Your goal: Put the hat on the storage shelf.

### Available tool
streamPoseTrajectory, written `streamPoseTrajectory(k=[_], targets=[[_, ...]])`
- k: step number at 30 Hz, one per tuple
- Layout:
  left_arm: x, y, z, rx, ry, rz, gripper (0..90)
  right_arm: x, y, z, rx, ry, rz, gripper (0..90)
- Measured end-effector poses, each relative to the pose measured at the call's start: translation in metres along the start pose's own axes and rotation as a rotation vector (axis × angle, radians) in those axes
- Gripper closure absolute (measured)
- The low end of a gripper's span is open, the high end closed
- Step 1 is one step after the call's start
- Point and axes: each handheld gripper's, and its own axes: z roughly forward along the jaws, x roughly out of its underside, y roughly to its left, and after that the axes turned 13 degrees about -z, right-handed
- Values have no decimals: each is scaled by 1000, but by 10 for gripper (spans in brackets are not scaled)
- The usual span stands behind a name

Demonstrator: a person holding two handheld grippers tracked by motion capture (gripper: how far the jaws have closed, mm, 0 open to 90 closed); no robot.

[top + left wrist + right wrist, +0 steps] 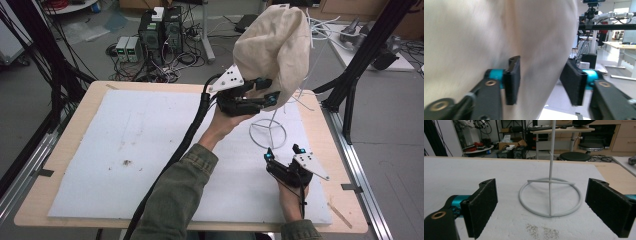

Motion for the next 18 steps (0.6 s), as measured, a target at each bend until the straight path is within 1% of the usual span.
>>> streamPoseTrajectory(k=[4, 6, 7, 8, 9, 12, 13, 15, 18], targets=[[-3, 0, -3, 0, -8, -3, 422, 0, 0, 0, 0, 1, 0, 99], [-5, 0, -6, -23, -17, -4, 383, 0, 0, 0, -1, -2, -4, 99], [-5, 0, -6, -23, -17, -4, 363, 0, 0, 0, -1, -2, -6, 99], [-7, 1, -9, -35, -21, -2, 363, 0, 0, 0, -1, -2, -6, 99], [-7, 1, -10, -38, -23, -4, 338, 0, 0, 0, -1, -2, -5, 99], [-9, 1, -13, -44, -27, -3, 324, 0, 0, 0, 0, -2, -3, 99], [-9, 0, -14, -48, -29, -3, 322, 0, 0, 1, 1, -1, -4, 99], [-10, -1, -16, -61, -23, 10, 308, 0, 1, 1, -1, 0, -2, 99], [-11, -1, -21, -78, -26, 11, 302, 0, 1, 0, -1, 1, -7, 99]])
